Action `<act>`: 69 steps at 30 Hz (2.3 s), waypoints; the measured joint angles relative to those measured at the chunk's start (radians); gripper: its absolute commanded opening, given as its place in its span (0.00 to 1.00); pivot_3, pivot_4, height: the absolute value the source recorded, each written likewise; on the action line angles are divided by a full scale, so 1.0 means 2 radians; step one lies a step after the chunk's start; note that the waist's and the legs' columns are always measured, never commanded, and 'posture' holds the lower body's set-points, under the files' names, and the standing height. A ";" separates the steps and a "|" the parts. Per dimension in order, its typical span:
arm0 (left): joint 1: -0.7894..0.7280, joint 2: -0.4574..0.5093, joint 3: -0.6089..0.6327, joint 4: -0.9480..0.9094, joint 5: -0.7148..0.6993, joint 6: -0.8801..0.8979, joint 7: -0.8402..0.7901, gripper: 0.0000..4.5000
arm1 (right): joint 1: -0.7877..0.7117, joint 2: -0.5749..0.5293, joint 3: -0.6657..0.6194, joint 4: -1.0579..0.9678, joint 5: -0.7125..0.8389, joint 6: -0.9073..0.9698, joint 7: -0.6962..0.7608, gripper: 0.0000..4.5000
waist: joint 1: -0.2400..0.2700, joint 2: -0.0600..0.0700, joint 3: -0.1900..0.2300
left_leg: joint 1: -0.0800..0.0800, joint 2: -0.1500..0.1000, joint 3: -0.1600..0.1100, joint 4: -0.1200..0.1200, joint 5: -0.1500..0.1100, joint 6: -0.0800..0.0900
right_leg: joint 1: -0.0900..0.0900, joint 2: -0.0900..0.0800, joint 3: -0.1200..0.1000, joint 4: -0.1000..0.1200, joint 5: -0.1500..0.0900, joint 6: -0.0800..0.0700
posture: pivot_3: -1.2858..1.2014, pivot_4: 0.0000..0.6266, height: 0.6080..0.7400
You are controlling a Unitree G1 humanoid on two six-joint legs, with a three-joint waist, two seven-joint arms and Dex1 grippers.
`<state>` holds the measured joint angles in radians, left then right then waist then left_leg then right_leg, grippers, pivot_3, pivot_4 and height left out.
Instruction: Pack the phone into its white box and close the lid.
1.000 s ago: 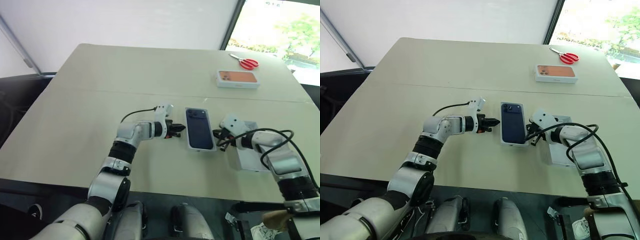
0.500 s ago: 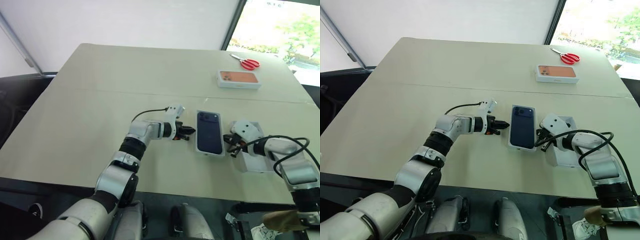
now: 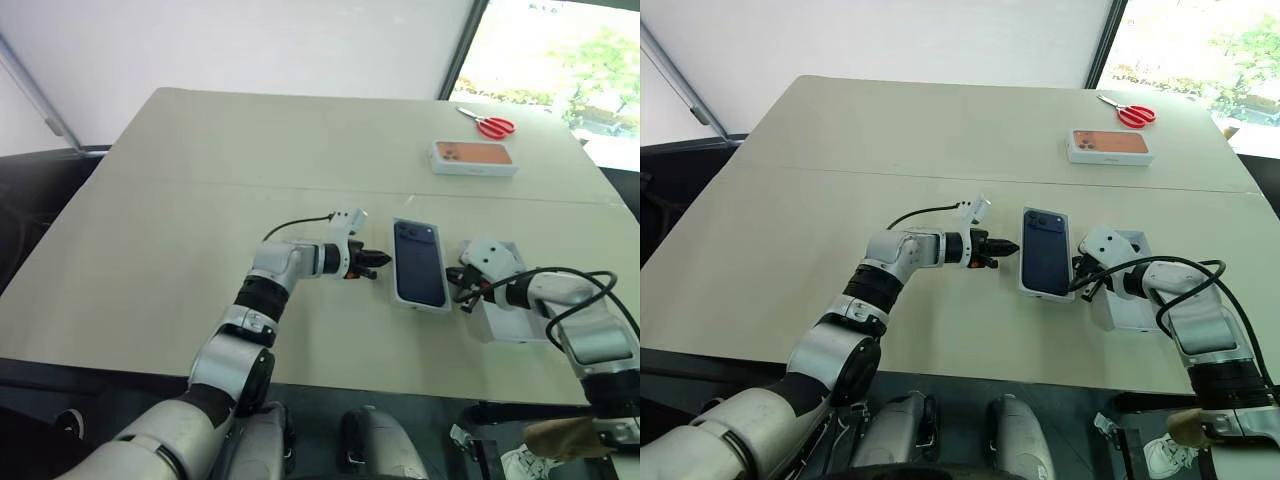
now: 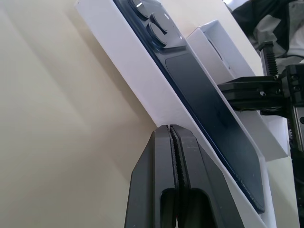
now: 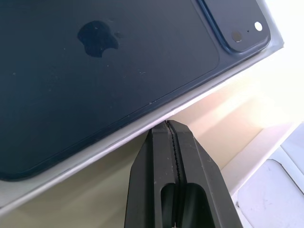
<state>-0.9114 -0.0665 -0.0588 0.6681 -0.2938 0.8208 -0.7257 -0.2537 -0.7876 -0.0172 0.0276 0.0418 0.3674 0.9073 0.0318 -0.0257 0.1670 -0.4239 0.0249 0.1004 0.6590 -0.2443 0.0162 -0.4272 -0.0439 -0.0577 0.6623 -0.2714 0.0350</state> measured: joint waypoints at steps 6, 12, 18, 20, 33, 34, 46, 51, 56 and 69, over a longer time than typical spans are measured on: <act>0.012 0.018 -0.005 -0.012 0.000 0.001 -0.011 0.02 | -0.014 -0.002 0.013 0.004 0.000 -0.006 0.010 0.00 | -0.009 0.000 0.000 | 0.000 0.000 0.000 0.000 0.000 0.000 | 0.000 0.000 0.000 0.000 0.000 0.000 | 0.52 0.24 1.00; 0.013 0.038 -0.003 -0.029 0.000 0.000 -0.013 0.02 | -0.023 -0.003 0.020 0.008 0.000 -0.010 0.015 0.00 | -0.013 0.000 0.000 | 0.000 0.000 0.000 0.001 0.000 0.000 | 0.000 0.000 0.000 0.001 0.000 0.000 | 0.52 0.24 1.00; 0.028 0.078 0.003 -0.090 -0.007 0.014 -0.017 0.02 | -0.057 -0.014 0.020 0.008 0.004 -0.003 0.021 0.00 | -0.015 0.000 0.000 | 0.000 0.000 0.000 0.001 0.000 0.000 | 0.000 0.000 0.000 0.001 0.000 0.000 | 0.52 0.24 1.00; 0.041 0.094 0.009 -0.120 -0.013 0.013 -0.016 0.02 | -0.070 -0.019 0.020 0.008 0.005 -0.004 0.024 0.00 | -0.015 0.000 0.000 | 0.000 0.000 0.000 0.001 0.000 0.000 | 0.000 0.000 0.000 0.001 0.000 0.000 | 0.52 0.24 1.00; 0.128 0.254 0.067 -0.246 -0.064 -0.045 -0.090 0.98 | -0.161 -0.061 0.020 -0.001 0.068 0.227 0.043 0.99 | -0.012 0.002 0.001 | 0.000 0.000 0.000 0.001 0.000 0.000 | 0.000 -0.001 0.000 0.001 0.000 -0.001 | 0.52 0.24 1.00; 0.138 0.261 0.067 -0.250 -0.064 -0.058 -0.095 0.99 | -0.175 -0.069 0.019 -0.001 0.071 0.250 0.044 1.00 | -0.011 0.002 0.001 | 0.000 0.000 0.000 0.001 0.000 0.000 | 0.000 -0.001 0.000 0.001 0.000 -0.002 | 0.52 0.24 1.00; 0.242 0.309 0.072 -0.377 -0.085 -0.168 -0.160 0.99 | -0.173 -0.065 0.023 -0.074 0.107 0.502 -0.050 1.00 | -0.019 0.003 0.000 | -0.001 0.001 0.000 0.000 0.000 0.000 | -0.002 -0.002 0.000 0.001 -0.001 -0.004 | 0.52 0.24 1.00; 0.283 0.324 0.052 -0.415 -0.076 -0.254 -0.208 0.99 | -0.176 -0.055 0.017 -0.095 0.108 0.579 -0.103 1.00 | -0.023 0.003 0.000 | -0.001 0.000 0.000 -0.001 0.000 -0.001 | -0.002 -0.002 0.000 0.000 -0.001 -0.004 | 0.52 0.24 1.00; 0.289 0.320 0.039 -0.420 -0.075 -0.293 -0.214 0.99 | -0.159 -0.025 0.000 -0.125 0.135 0.619 -0.128 1.00 | -0.023 0.003 0.000 | -0.001 0.000 0.000 -0.002 0.000 -0.001 | -0.002 -0.002 0.000 0.000 -0.001 -0.004 | 0.52 0.24 1.00; 0.292 0.307 0.026 -0.416 -0.065 -0.318 -0.188 0.99 | -0.111 -0.029 -0.039 -0.171 0.240 0.620 -0.237 1.00 | -0.022 0.003 0.000 | -0.001 0.000 0.001 -0.001 0.000 0.000 | -0.002 -0.001 0.000 0.000 0.000 -0.001 | 0.52 0.24 1.00</act>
<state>-0.3281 0.5472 -0.0061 -0.1649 -0.4245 0.1850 -1.1017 -0.4752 -0.8457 -0.0944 -0.3137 0.5218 1.6079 0.4332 -0.0117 -0.0195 0.1676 -0.4255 0.0256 0.1023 0.6566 -0.2441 0.0159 -0.4304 -0.0467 -0.0573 0.6626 -0.2708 0.0324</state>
